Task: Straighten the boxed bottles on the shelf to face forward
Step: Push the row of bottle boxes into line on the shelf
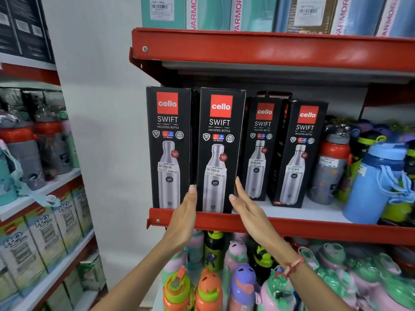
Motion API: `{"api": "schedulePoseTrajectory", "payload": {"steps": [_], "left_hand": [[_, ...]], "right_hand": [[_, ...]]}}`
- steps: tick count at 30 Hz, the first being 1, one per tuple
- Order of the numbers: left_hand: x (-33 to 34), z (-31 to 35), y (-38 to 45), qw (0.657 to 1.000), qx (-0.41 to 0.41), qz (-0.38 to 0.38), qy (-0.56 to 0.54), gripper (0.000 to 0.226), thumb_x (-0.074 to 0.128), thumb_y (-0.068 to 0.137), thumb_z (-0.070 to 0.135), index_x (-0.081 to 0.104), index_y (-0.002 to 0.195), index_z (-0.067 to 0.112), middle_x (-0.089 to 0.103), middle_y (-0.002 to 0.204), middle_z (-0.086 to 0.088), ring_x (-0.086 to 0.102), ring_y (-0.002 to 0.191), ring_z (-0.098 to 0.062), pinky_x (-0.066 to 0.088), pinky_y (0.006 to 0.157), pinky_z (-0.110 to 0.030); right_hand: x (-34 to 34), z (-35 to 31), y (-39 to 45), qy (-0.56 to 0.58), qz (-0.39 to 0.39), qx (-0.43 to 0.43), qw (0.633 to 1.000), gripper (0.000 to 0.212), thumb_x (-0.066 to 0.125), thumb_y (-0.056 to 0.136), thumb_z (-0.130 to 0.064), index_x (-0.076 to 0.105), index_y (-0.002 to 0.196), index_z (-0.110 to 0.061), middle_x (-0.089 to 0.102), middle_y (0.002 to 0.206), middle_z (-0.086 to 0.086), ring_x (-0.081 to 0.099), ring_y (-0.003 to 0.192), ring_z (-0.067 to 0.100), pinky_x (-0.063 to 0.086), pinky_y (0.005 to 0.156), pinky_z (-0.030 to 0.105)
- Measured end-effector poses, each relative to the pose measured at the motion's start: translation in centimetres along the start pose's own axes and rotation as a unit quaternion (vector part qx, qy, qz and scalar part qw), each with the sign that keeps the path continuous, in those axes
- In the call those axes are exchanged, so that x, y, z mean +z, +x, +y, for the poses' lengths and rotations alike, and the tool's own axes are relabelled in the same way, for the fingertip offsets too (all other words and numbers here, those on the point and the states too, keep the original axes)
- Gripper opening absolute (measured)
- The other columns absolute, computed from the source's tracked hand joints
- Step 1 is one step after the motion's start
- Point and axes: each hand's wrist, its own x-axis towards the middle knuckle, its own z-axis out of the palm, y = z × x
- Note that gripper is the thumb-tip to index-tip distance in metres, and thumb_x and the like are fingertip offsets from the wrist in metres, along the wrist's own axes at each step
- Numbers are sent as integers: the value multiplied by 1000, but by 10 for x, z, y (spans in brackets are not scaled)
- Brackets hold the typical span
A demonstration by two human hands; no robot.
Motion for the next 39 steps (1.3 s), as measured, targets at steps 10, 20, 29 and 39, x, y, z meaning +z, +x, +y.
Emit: {"api": "schedulePoseTrajectory", "payload": {"steps": [10,20,29,39], "left_hand": [[57,38,1,960,248,111,74,33,37,100,34,53,126,21,56,124,9,49,116,3,36,96,-10],[143,40,65,999,-46,-14,-19,82,6,80,75,0,150,32,3,161,5,3,148,-16,3,120,-42],[141,42,53,998,-59,8,-9,75,8,82,76,15,147,40,22,158,1,20,145,-23,13,120,-45],[114,39,-5,998,-33,-21,-40,98,10,67,88,14,148,35,15,159,8,18,145,-14,10,120,-42]], "right_hand": [[-41,19,15,5,132,14,991,50,39,98,-39,33,146,-27,41,147,-6,40,130,7,30,103,25],[-67,34,55,17,70,93,993,65,25,97,-52,-13,148,-37,14,160,-5,23,144,25,18,117,45],[-66,37,39,-83,29,80,993,72,22,88,-69,-19,143,-47,17,160,8,28,142,31,26,112,49],[-74,21,-27,-66,7,49,997,62,27,92,-62,-4,145,-51,23,157,-10,26,143,18,25,110,38]]}}
